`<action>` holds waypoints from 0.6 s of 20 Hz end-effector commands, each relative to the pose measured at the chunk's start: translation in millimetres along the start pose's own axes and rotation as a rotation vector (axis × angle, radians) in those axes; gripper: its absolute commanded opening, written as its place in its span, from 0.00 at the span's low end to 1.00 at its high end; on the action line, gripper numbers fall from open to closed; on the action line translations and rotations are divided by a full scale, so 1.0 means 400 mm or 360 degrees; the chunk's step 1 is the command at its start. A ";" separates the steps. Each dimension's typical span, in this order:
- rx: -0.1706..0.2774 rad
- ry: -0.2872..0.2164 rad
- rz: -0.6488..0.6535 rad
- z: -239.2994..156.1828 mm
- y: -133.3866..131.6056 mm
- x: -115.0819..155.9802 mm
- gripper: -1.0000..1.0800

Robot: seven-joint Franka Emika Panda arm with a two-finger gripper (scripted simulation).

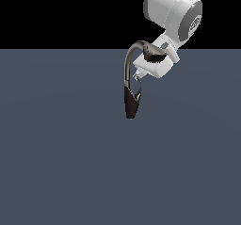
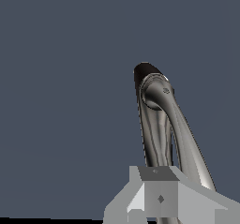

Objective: Turn on the faucet by rotating a designated handle.

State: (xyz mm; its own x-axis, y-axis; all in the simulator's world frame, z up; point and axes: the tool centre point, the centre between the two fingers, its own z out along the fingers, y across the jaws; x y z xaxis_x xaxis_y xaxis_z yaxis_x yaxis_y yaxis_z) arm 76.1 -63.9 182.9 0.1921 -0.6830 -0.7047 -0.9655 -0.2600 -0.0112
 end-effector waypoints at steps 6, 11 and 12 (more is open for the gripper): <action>-0.0006 -0.0005 0.0000 -0.001 0.049 -0.019 0.00; 0.0009 0.0006 0.0002 -0.005 0.061 -0.003 0.00; 0.0008 0.0005 0.0002 -0.005 0.070 0.000 0.00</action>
State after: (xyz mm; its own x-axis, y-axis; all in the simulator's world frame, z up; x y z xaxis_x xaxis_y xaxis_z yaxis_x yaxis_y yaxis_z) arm 56.0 -68.8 186.6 0.1973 -0.6862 -0.7001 -0.9663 -0.2564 -0.0210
